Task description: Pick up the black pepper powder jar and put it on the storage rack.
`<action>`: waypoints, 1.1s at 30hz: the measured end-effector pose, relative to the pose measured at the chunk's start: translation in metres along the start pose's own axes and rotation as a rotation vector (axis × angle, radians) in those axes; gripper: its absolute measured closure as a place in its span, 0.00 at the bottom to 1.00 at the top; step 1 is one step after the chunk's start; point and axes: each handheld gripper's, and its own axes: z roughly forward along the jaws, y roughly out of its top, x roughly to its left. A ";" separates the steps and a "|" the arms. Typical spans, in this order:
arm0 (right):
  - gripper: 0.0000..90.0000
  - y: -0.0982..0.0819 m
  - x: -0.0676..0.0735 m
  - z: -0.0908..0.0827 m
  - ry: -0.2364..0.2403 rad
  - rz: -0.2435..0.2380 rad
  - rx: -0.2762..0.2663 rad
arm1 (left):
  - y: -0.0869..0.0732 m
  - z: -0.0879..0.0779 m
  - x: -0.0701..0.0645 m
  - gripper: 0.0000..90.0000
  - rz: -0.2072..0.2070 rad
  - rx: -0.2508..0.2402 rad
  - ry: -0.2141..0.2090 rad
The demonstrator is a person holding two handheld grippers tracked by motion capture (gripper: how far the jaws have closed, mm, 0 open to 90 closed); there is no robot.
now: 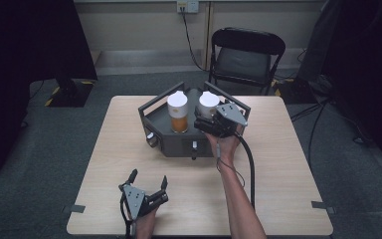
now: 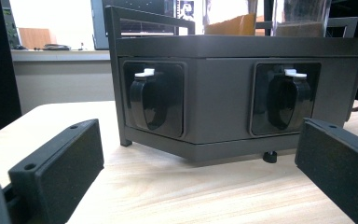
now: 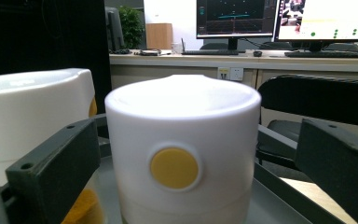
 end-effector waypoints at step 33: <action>0.00 -0.011 0.003 -0.032 0.003 0.013 -0.052 | 0.000 0.000 0.000 0.01 0.001 0.000 0.000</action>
